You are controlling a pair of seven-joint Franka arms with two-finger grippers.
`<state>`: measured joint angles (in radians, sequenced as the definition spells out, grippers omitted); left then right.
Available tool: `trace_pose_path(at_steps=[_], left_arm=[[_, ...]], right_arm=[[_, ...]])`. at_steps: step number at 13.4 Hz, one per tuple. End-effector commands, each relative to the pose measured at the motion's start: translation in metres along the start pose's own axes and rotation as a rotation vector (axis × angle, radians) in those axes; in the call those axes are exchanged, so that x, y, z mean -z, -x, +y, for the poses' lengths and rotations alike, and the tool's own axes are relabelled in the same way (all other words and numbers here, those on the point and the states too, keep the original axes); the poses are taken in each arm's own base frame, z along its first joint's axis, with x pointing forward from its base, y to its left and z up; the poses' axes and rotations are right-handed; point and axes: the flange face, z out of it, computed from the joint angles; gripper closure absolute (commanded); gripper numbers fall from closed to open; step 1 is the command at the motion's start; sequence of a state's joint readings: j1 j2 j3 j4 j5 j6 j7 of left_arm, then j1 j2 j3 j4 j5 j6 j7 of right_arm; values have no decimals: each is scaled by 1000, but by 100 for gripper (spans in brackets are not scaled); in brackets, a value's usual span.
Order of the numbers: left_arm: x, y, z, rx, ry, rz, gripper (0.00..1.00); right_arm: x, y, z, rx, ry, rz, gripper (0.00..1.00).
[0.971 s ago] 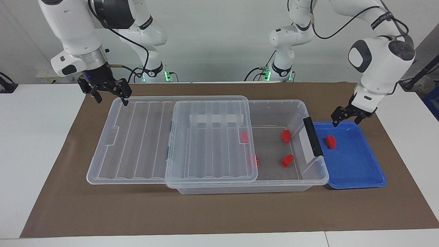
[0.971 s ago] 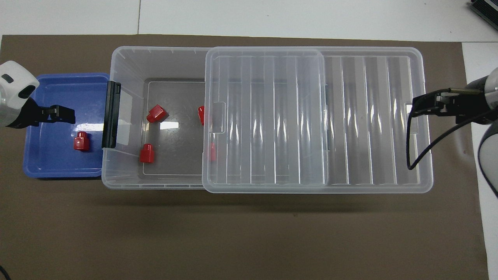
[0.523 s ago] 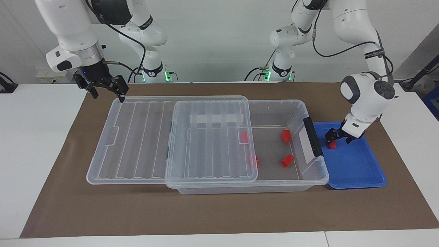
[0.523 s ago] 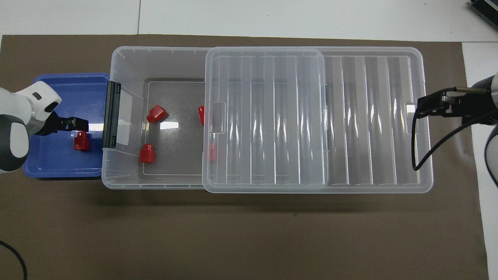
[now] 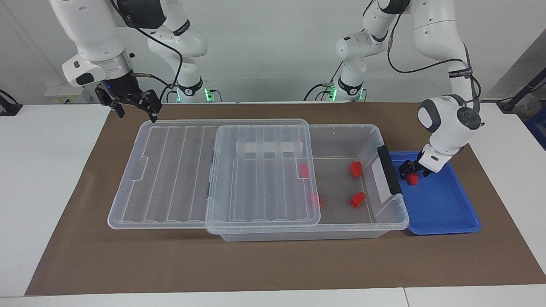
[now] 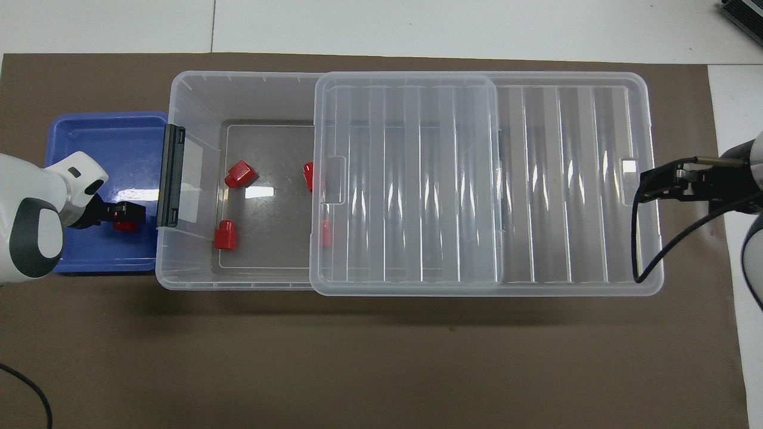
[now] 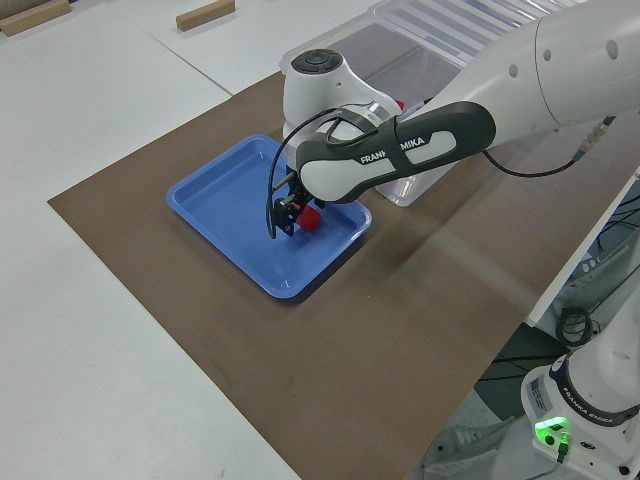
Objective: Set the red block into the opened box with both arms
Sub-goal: 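Grasp the red block with the left gripper while the right gripper withdraws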
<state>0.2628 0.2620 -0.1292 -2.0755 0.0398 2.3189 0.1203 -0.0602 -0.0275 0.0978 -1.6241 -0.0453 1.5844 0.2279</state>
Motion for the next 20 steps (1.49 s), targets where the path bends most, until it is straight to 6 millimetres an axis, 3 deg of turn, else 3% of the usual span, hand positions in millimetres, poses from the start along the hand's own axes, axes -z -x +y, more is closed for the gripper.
trace_pose_path(at_steps=[1, 2, 5, 7, 12, 14, 15, 17, 20], left_arm=[[3, 10, 1, -5, 0, -12, 79], [3, 10, 1, -5, 0, -15, 99], [7, 11, -1, 0, 4, -47, 100], [21, 6, 3, 53, 2, -63, 100], [151, -21, 24, 136, -4, -171, 100], [191, -19, 28, 147, -1, -207, 100], [203, -15, 36, 151, -1, -229, 100], [218, -12, 75, 248, 52, -227, 100], [223, -13, 176, 374, 39, -178, 100]], right_arm=[[1, 5, 4, 2, 4, 18, 0], [2, 3, 5, -1, 3, 19, 0], [7, 3, 2, 9, 2, 21, 0], [8, 3, 1, 13, 3, 26, 0], [9, 6, -3, 28, -4, 17, 0], [14, 11, -4, 34, -4, 12, 0], [14, 10, 4, 25, -5, 10, 0], [15, 12, 7, 37, -5, 3, 0], [12, 12, 4, 43, -8, 2, 0]])
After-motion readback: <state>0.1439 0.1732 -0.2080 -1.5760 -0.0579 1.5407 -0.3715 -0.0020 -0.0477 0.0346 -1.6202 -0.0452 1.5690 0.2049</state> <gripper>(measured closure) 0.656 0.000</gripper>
